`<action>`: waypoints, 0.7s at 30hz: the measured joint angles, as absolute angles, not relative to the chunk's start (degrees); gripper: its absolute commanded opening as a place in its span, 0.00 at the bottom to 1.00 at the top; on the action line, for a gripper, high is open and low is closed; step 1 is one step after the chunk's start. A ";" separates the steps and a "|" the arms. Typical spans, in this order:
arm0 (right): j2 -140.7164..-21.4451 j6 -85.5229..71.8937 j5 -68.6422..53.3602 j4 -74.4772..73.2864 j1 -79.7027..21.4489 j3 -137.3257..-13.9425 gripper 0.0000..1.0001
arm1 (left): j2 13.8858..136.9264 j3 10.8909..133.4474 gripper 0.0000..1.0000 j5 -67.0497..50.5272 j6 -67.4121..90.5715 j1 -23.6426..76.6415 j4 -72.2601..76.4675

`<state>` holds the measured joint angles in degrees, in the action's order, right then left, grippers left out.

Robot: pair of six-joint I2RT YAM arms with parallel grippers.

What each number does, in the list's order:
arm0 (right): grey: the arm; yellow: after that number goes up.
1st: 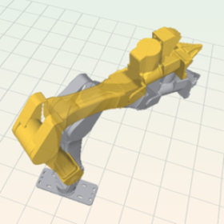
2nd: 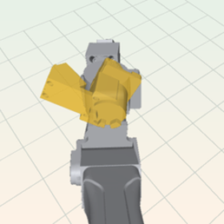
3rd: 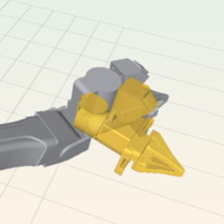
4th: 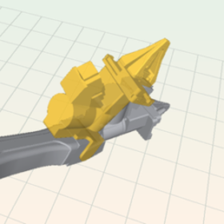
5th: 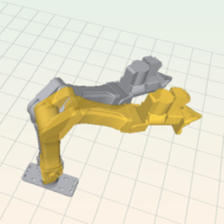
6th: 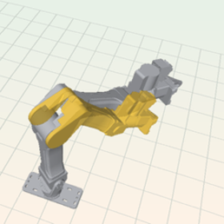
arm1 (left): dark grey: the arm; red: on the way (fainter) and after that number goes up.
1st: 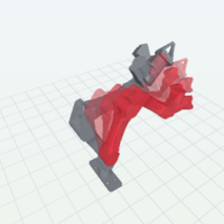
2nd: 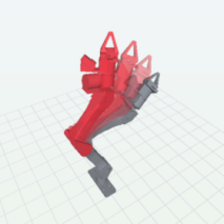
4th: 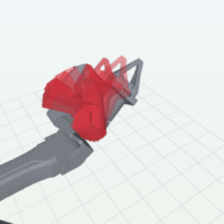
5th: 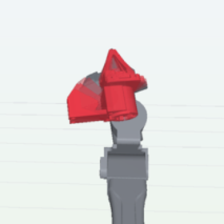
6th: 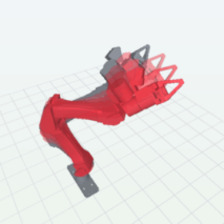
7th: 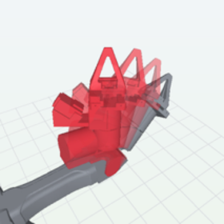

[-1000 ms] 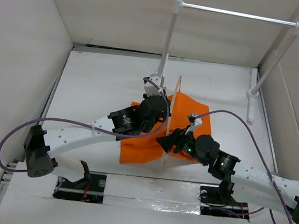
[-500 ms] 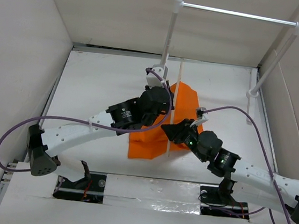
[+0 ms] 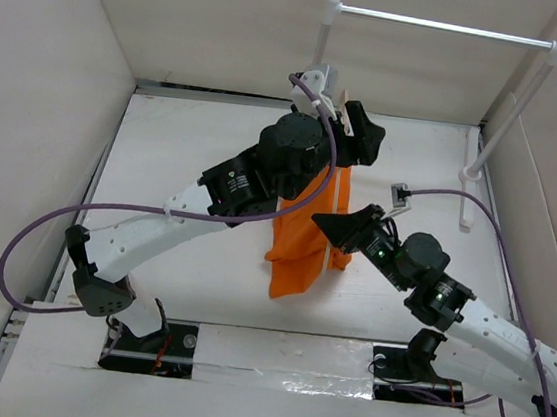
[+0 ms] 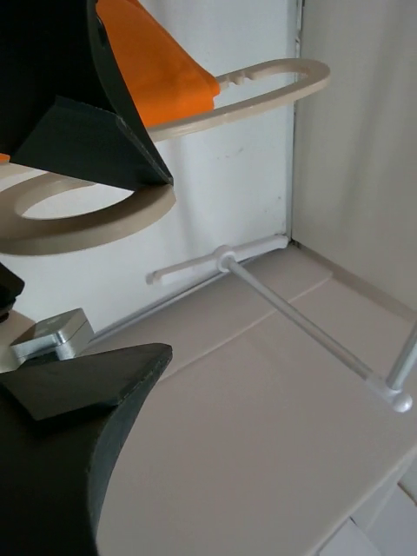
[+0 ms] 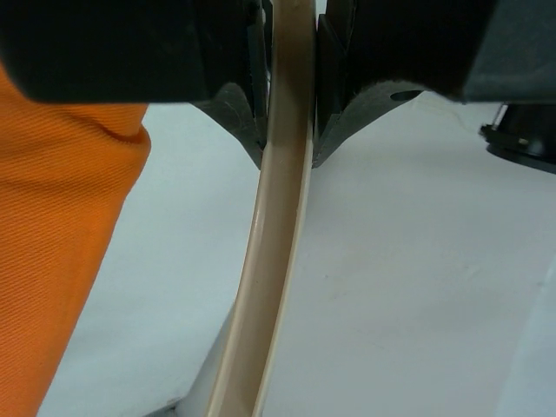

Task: Place the trousers on the hanger
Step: Place the hanger at the clothesline.

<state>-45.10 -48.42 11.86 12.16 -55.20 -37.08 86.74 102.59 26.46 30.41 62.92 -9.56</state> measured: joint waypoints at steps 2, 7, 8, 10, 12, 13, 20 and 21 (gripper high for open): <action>-44.56 -49.74 8.36 12.40 -51.29 -37.39 0.00 | 87.15 104.49 0.71 25.82 29.71 62.81 -9.34; -44.36 -53.65 0.03 11.66 -38.87 -38.17 0.00 | 86.32 105.16 0.73 25.54 27.59 62.63 -8.56; -44.42 -54.37 -1.56 10.85 -36.25 -38.54 0.00 | 85.43 103.81 0.72 25.61 27.16 62.63 -7.53; -44.75 -55.46 -4.97 9.63 -31.42 -39.57 0.00 | 81.60 98.39 0.70 26.37 26.28 62.65 -5.69; -46.02 -56.27 -8.05 8.73 -26.61 -41.28 0.00 | 76.27 90.78 0.68 27.83 25.78 62.59 -2.76; -47.11 -56.62 -10.17 8.38 -24.01 -42.48 0.00 | 73.28 86.80 0.67 28.34 25.71 62.24 -1.74; -58.63 -58.33 -22.98 11.07 -8.84 -51.53 0.00 | 57.84 65.01 0.58 31.38 25.89 59.90 6.39; -60.25 -58.50 -24.27 11.46 -7.22 -52.75 0.00 | 56.95 62.50 0.59 31.55 25.93 59.92 7.29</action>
